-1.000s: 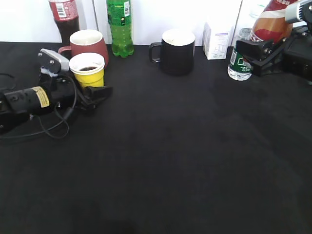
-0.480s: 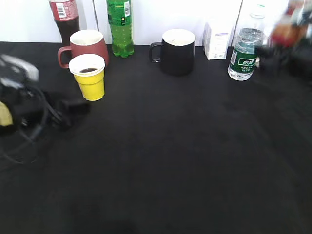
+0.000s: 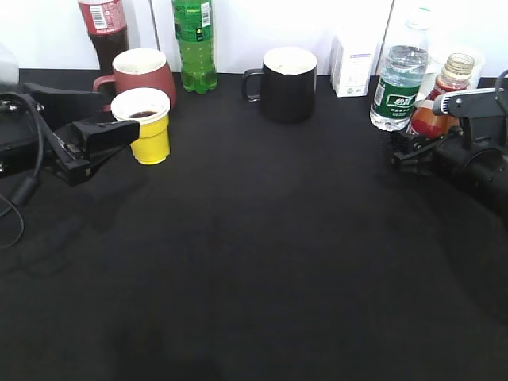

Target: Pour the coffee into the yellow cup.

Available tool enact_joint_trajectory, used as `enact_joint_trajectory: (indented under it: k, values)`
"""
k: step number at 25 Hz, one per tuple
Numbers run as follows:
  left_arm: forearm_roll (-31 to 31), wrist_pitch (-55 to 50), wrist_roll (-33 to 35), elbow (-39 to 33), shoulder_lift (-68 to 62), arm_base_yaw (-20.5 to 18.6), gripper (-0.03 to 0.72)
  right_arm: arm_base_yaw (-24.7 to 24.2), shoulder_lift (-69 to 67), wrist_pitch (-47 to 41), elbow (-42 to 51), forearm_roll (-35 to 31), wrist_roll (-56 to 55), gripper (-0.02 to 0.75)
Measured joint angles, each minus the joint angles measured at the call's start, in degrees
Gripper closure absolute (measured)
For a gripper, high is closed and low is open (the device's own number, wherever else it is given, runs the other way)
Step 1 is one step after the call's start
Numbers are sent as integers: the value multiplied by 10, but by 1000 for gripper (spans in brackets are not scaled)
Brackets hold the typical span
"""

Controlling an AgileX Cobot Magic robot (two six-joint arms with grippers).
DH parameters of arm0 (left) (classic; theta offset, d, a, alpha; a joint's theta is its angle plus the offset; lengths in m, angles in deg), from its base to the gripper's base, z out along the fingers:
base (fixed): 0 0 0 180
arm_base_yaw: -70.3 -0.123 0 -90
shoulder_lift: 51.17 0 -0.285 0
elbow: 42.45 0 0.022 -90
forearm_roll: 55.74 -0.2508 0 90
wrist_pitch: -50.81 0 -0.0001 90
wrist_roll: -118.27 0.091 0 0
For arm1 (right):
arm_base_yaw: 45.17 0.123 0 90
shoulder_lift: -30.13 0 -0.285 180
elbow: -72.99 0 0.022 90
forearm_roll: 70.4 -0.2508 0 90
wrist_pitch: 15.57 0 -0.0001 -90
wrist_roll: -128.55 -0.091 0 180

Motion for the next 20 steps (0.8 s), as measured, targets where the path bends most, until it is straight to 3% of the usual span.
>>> enact_joint_trajectory:
  k: [2, 9, 10, 12, 14, 16, 18, 20]
  values:
    - [-1, -3, -11, 0, 0, 0, 101, 0, 32, -53, 0, 0, -2, 104]
    - [-66, -108, -126, 0, 1, 3, 102, 0, 119, -112, 89, 1, -26, 106]
    - [-70, -159, -134, 0, 6, 20, 102, 0, 141, -131, 95, 2, -26, 108]
    - [-57, -330, -137, 18, 19, 89, 103, 0, 203, -213, 96, 4, -26, 125]
    - [55, -530, -137, 60, 21, 167, 103, 0, 260, -351, 83, 5, -26, 141]
    - [157, -708, -137, 121, 21, 215, 113, 0, 297, -520, 30, 5, -26, 146]
    - [214, -824, -134, 174, 33, 232, 141, 0, 333, -640, -27, -1, -26, 148]
    - [286, -850, -85, 188, 89, 238, 156, 0, 386, -698, -51, -32, -26, 148]
